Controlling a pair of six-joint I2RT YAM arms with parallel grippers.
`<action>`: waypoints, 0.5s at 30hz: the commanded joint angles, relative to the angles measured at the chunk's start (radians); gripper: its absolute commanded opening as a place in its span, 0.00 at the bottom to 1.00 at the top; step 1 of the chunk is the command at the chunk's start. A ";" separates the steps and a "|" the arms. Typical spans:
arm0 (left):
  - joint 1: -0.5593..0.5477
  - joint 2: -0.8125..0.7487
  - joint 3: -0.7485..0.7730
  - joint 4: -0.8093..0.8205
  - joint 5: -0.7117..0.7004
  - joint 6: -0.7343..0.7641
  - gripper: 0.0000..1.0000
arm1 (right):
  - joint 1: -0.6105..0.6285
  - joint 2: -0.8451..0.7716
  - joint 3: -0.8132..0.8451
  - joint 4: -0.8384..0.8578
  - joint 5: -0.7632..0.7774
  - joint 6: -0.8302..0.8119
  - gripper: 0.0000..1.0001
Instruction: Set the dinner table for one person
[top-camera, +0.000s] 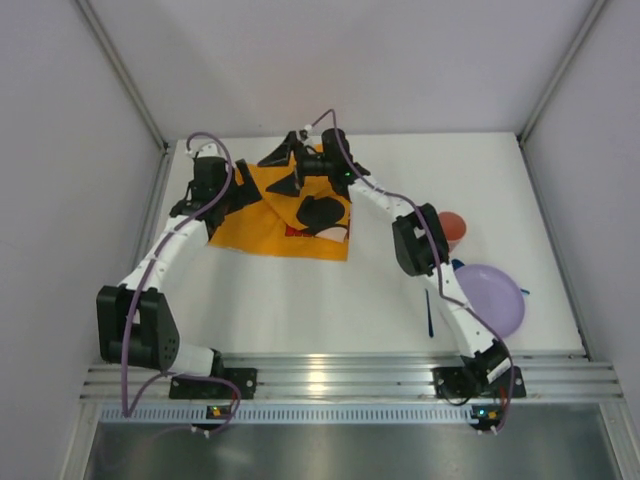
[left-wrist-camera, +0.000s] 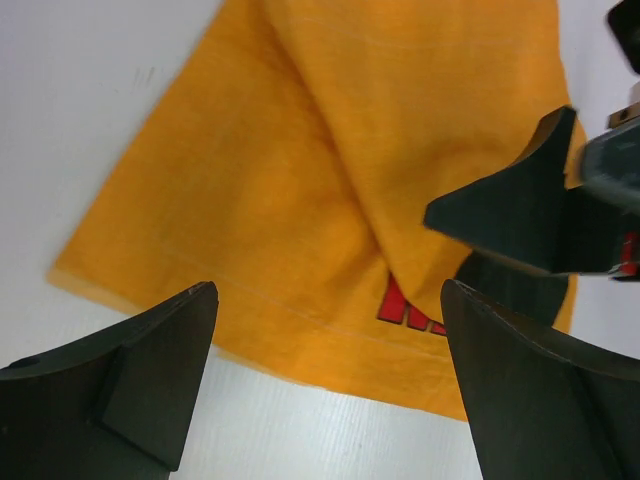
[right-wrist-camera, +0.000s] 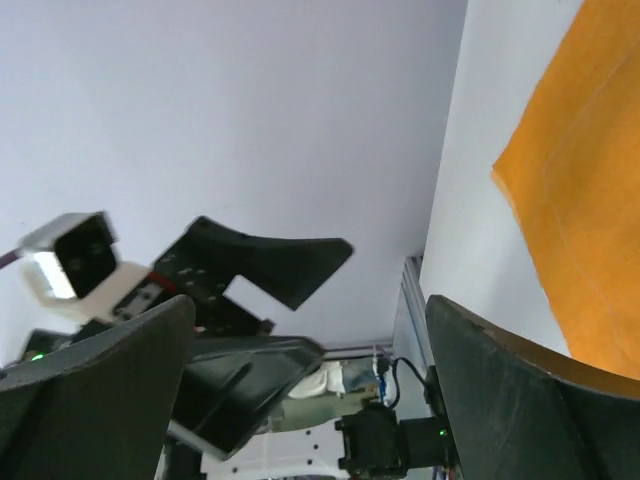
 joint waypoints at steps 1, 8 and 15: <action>-0.005 0.050 0.035 -0.006 0.114 -0.051 0.98 | -0.115 -0.172 -0.122 0.226 -0.035 0.114 1.00; -0.103 0.144 0.003 -0.067 0.278 -0.085 0.99 | -0.272 -0.295 -0.179 -0.081 0.007 -0.212 1.00; -0.164 0.255 -0.003 -0.201 0.246 -0.098 0.99 | -0.372 -0.314 -0.081 -0.542 0.284 -0.587 1.00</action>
